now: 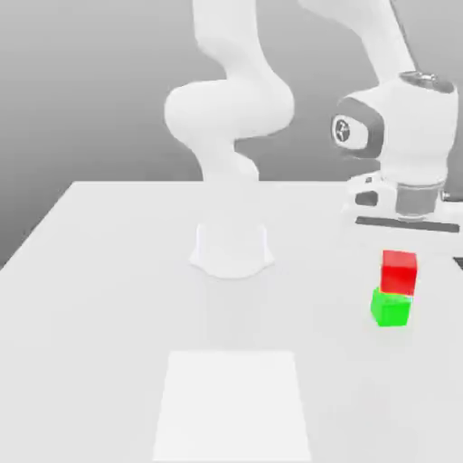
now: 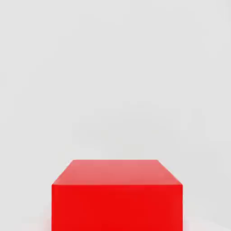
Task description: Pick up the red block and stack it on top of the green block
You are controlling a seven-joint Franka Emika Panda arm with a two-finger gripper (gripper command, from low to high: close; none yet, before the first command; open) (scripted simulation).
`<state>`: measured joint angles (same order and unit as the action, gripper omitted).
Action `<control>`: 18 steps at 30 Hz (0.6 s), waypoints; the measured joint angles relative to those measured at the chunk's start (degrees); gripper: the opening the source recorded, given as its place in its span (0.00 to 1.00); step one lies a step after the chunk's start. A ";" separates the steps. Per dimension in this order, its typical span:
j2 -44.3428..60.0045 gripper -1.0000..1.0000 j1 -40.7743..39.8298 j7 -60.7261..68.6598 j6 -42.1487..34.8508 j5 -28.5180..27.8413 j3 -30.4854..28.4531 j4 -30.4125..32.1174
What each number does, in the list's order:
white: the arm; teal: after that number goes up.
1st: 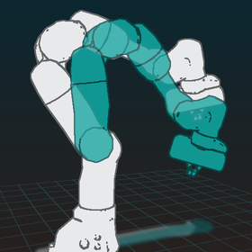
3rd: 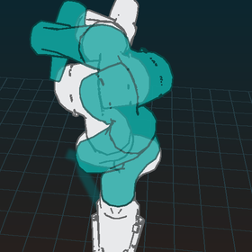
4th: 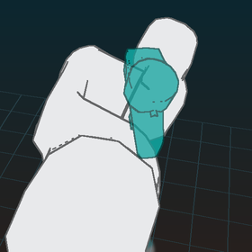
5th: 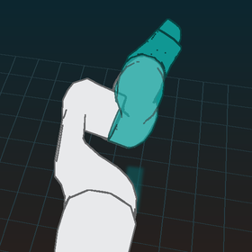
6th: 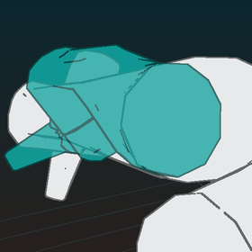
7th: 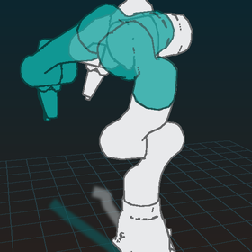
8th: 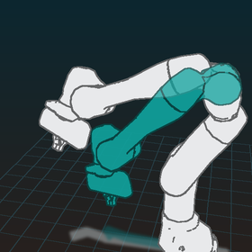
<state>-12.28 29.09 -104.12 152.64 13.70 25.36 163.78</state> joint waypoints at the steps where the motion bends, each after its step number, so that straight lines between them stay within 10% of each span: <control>1: -0.59 0.00 0.85 -2.65 -0.01 0.08 1.63 0.64; 18: 7.51 0.00 -5.11 -14.64 7.46 -13.50 6.60 1.24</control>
<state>-4.76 23.98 -118.76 160.10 0.20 31.95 165.02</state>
